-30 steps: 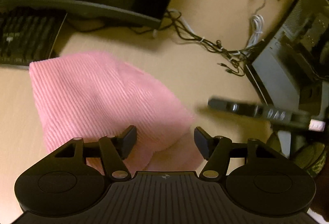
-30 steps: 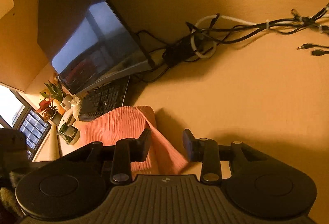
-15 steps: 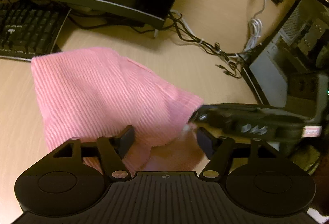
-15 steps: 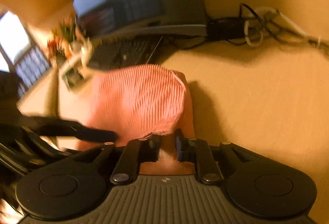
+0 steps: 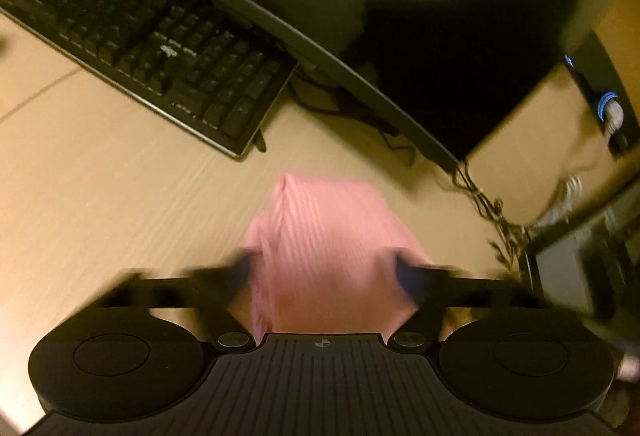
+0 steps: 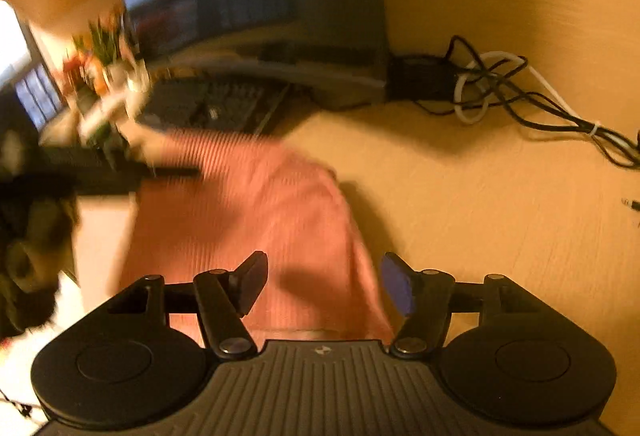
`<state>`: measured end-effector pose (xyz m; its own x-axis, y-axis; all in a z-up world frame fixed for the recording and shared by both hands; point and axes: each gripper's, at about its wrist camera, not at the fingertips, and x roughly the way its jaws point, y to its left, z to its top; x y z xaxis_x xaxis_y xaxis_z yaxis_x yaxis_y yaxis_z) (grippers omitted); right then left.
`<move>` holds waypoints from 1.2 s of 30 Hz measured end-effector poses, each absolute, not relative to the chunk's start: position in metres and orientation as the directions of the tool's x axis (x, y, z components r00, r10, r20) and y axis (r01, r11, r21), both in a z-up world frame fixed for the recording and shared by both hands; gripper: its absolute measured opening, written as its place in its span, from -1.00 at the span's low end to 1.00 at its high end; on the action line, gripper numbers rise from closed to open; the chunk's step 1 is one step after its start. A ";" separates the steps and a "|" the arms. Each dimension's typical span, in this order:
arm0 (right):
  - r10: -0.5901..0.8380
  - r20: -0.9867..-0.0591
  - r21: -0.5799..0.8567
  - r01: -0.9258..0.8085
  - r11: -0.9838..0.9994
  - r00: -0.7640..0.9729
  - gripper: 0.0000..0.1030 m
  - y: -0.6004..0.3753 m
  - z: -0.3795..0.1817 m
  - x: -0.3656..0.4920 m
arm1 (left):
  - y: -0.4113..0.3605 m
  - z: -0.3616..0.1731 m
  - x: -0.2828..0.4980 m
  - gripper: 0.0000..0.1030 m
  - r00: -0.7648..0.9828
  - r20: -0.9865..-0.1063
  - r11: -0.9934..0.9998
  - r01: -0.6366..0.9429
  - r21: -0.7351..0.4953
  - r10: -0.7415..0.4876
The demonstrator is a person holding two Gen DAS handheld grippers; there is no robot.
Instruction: Fold clothes
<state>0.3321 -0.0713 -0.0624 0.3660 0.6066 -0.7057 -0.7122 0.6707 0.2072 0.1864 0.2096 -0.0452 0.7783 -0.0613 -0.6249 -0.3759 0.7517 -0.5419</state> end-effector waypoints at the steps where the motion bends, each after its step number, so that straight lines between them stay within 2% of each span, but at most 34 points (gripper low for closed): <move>1: 0.588 -0.720 0.182 -0.718 0.672 0.368 0.24 -0.066 -0.067 0.329 | 0.206 -0.040 0.189 -0.20 0.804 -0.590 0.772 -0.327 -0.544 -0.075; 3: 0.566 -0.741 0.161 -0.723 0.672 0.361 0.35 -0.061 -0.075 0.325 | 0.202 -0.037 0.190 -0.11 0.832 -0.547 0.815 -0.257 -0.519 -0.086; 6: 0.554 -0.754 0.153 -0.727 0.669 0.352 0.42 -0.057 -0.077 0.323 | 0.213 -0.056 0.193 -0.10 0.790 -0.612 0.830 -0.313 -0.462 -0.043; 8: 0.558 -0.754 0.151 -0.735 0.661 0.346 0.45 -0.059 -0.069 0.322 | 0.228 -0.068 0.189 0.40 0.763 -0.647 0.826 -0.372 -0.425 0.011; 11: 0.596 -0.732 0.214 -0.719 0.661 0.330 0.68 -0.070 -0.057 0.329 | 0.244 -0.063 0.170 0.46 0.760 -0.649 0.802 -0.408 -0.435 0.035; 13: 0.626 -0.719 0.288 -0.690 0.664 0.302 0.73 -0.078 -0.059 0.336 | 0.241 -0.058 0.159 0.52 0.773 -0.634 0.774 -0.381 -0.505 -0.034; 14: 0.629 -0.722 0.312 -0.676 0.668 0.288 0.73 -0.077 -0.064 0.339 | 0.237 -0.056 0.154 0.68 0.780 -0.621 0.755 -0.361 -0.548 -0.078; 16: 0.634 -0.729 0.356 -0.649 0.673 0.258 0.72 -0.075 -0.074 0.344 | 0.230 -0.053 0.144 0.83 0.790 -0.590 0.708 -0.321 -0.629 -0.165; 17: 0.632 -0.737 0.367 -0.642 0.673 0.241 0.60 -0.071 -0.080 0.345 | 0.227 -0.051 0.139 0.83 0.794 -0.571 0.681 -0.301 -0.667 -0.208; 18: 0.635 -0.740 0.385 -0.633 0.671 0.223 0.34 -0.066 -0.085 0.345 | 0.221 -0.053 0.138 0.80 0.789 -0.569 0.674 -0.292 -0.679 -0.232; 19: 0.646 -0.736 0.412 -0.622 0.666 0.204 0.25 -0.060 -0.088 0.344 | 0.211 -0.057 0.139 0.69 0.772 -0.590 0.689 -0.295 -0.662 -0.236; 22: 0.675 -0.713 0.444 -0.626 0.642 0.187 0.21 -0.030 -0.091 0.346 | 0.195 -0.067 0.141 0.11 0.718 -0.669 0.761 -0.320 -0.564 -0.193; 26: 0.663 -0.703 0.364 -0.671 0.646 0.256 0.21 -0.013 -0.080 0.338 | 0.212 -0.066 0.134 0.07 0.700 -0.712 0.824 -0.367 -0.431 -0.061; 28: 0.654 -0.697 0.317 -0.690 0.650 0.295 0.25 -0.008 -0.075 0.333 | 0.231 -0.064 0.132 0.09 0.699 -0.715 0.825 -0.390 -0.409 -0.024; 29: 0.649 -0.693 0.294 -0.699 0.652 0.314 0.38 -0.006 -0.072 0.330 | 0.239 -0.063 0.133 0.14 0.697 -0.717 0.829 -0.393 -0.397 -0.012; 31: 0.640 -0.683 0.246 -0.714 0.656 0.353 0.47 0.000 -0.066 0.325 | 0.250 -0.062 0.135 0.18 0.695 -0.719 0.841 -0.386 -0.379 -0.005; 33: 0.631 -0.671 0.197 -0.726 0.659 0.390 0.75 0.005 -0.060 0.320 | 0.259 -0.052 0.132 0.19 0.704 -0.710 0.857 -0.371 -0.358 0.008; 36: 0.617 -0.649 0.122 -0.740 0.662 0.445 0.95 0.013 -0.052 0.313 | 0.273 -0.029 0.127 0.31 0.756 -0.654 0.874 -0.320 -0.365 0.004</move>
